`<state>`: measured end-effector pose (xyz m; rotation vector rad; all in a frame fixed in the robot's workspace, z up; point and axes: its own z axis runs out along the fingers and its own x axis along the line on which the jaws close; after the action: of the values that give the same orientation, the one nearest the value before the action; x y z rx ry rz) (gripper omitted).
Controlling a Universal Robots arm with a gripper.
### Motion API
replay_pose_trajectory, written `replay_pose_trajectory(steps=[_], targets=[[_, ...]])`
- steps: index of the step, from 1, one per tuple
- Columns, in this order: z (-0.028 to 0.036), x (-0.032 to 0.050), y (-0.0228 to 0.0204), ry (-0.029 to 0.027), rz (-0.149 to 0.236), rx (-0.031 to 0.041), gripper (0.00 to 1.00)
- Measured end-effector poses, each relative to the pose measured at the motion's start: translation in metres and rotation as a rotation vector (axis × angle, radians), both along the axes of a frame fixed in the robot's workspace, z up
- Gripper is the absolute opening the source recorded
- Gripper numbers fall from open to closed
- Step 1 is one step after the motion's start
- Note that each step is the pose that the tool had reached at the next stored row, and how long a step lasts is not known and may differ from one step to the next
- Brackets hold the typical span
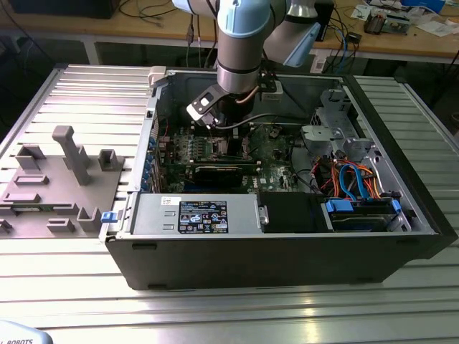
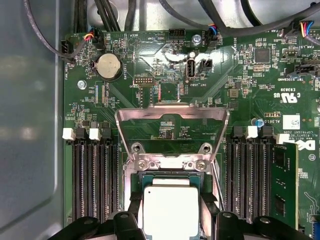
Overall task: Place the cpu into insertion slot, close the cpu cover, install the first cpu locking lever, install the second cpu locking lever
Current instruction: 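Place the cpu into insertion slot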
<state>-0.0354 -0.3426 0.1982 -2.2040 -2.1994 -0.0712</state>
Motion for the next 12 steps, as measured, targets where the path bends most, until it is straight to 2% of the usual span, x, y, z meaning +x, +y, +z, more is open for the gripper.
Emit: replay_pose_trajectory(steps=[8,10,11,12], targets=[[-0.0015,0.0000,0.0000,-0.0001,0.000,0.0010,0.54],[-0.0020,0.0001,0.0003,-0.0006,0.000,0.0021,0.55],[-0.0020,0.0001,0.0003,-0.0005,0.000,0.0016,0.61],[-0.0020,0.0001,0.0002,-0.0005,0.000,0.0014,0.61]])
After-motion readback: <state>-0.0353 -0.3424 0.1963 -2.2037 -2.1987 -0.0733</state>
